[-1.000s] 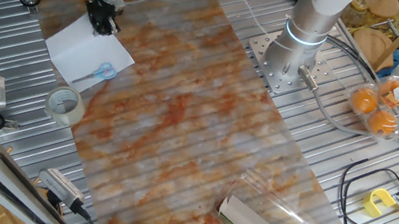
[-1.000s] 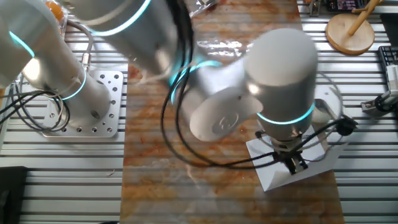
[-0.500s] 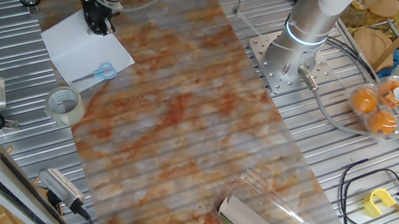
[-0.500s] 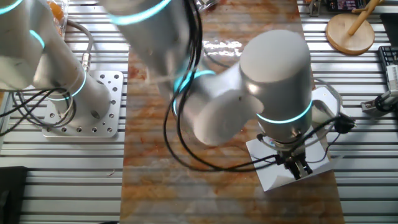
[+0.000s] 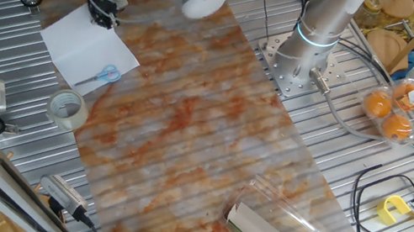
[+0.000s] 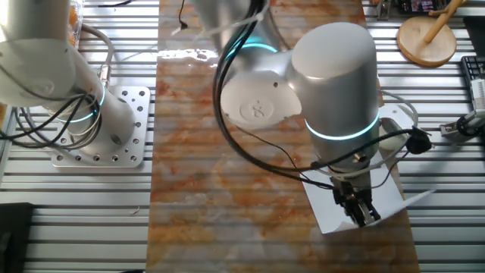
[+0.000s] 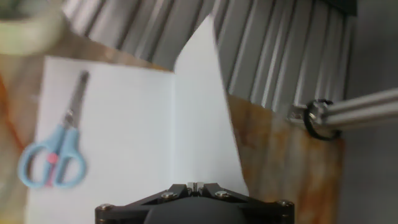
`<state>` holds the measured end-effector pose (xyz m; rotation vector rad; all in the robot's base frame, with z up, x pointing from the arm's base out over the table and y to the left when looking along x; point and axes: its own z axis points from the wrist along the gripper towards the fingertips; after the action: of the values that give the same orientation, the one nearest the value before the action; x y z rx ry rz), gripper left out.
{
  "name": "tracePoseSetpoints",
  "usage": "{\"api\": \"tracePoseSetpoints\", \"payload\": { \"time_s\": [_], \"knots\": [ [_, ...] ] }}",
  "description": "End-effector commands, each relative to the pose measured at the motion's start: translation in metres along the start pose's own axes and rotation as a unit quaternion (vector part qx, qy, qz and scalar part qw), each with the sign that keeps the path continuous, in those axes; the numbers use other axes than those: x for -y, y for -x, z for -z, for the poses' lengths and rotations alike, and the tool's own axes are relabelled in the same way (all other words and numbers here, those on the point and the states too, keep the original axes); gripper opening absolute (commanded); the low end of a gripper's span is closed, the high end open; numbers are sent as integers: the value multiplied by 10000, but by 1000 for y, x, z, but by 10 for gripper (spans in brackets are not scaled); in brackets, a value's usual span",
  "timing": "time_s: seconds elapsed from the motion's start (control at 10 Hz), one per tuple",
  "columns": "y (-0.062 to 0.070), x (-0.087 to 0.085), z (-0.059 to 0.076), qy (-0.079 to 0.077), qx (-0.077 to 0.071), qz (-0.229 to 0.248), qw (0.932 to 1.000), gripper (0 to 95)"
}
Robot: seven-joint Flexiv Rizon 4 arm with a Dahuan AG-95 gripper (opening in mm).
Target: Unfold a piece of paper
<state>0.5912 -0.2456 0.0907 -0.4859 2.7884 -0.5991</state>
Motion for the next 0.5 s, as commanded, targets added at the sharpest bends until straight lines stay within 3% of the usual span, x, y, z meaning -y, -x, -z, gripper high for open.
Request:
{"api": "tracePoseSetpoints", "payload": {
  "time_s": [0.1, 0.5],
  "knots": [
    [15, -35, 0, 791, 323, 35, 9963, 0],
    [15, -35, -1, 785, 313, 63, 9964, 0]
  ]
}}
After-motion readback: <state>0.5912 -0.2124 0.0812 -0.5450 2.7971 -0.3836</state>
